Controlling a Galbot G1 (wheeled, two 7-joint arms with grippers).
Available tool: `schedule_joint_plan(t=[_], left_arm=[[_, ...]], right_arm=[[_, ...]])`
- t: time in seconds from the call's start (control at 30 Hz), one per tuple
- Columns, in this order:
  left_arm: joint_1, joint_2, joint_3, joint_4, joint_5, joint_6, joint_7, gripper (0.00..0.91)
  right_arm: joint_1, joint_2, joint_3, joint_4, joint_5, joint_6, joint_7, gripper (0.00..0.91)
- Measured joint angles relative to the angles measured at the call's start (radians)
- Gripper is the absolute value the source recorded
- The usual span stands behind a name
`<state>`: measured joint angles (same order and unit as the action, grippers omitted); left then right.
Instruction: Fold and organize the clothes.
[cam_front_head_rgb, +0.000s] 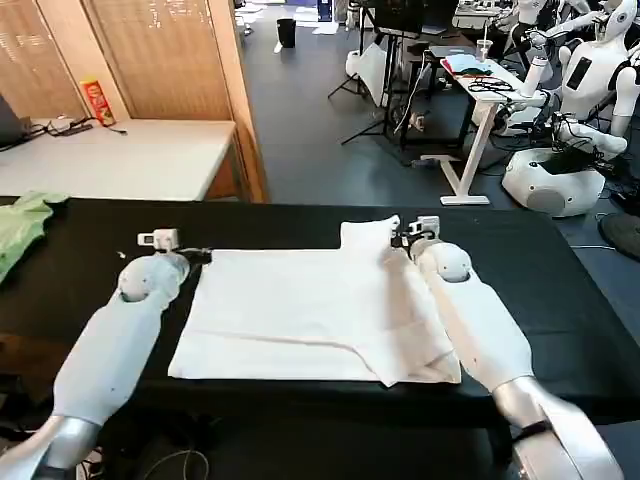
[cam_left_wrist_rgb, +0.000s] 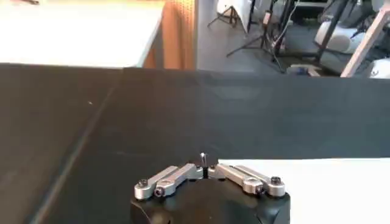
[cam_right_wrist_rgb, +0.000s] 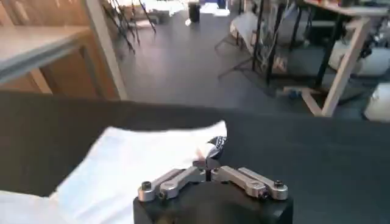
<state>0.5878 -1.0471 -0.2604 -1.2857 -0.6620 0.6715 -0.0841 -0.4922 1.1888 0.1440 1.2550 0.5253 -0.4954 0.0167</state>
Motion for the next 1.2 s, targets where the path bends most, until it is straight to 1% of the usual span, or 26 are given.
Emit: schedule_joint_plan(t=[0.13, 0.27, 0.33, 0.47, 0.67, 0.8, 0.9, 1.0, 1.2], left_arm=[[0.043, 0.028, -0.022, -0.073, -0.019, 0.003, -0.004, 0.0], [0.108, 0.063, -0.052, -0.178, -0.029, 0.006, -0.007, 0.0], [0.149, 0.082, -0.067, -0.238, -0.036, 0.009, -0.012, 0.0], [0.257, 0.128, -0.113, -0.365, -0.055, 0.016, -0.031, 0.0], [0.432, 0.18, -0.186, -0.547, -0.055, 0.014, -0.05, 0.0], [0.546, 0.198, -0.247, -0.651, -0.047, 0.009, -0.052, 0.0], [0.64, 0.201, -0.296, -0.713, -0.036, -0.003, -0.034, 0.0], [0.721, 0.201, -0.333, -0.745, -0.019, -0.021, -0.025, 0.0], [0.828, 0.182, -0.359, -0.779, -0.001, -0.028, -0.024, 0.0]], right_arm=[[-0.082, -0.068, 0.032, 0.144, 0.034, -0.016, -0.002, 0.059], [-0.178, -0.135, 0.069, 0.276, 0.059, -0.031, -0.01, 0.059], [-0.233, -0.168, 0.09, 0.343, 0.068, -0.049, -0.01, 0.059], [-0.338, -0.223, 0.127, 0.458, 0.071, -0.085, -0.002, 0.059], [-0.501, -0.279, 0.183, 0.605, 0.087, -0.14, 0.012, 0.059], [-0.59, -0.303, 0.211, 0.673, 0.105, -0.166, 0.011, 0.059], [-0.641, -0.317, 0.225, 0.706, 0.109, -0.18, 0.014, 0.059], [-0.683, -0.327, 0.24, 0.726, 0.109, -0.189, 0.021, 0.059], [-0.746, -0.332, 0.26, 0.754, 0.106, -0.194, 0.026, 0.059]])
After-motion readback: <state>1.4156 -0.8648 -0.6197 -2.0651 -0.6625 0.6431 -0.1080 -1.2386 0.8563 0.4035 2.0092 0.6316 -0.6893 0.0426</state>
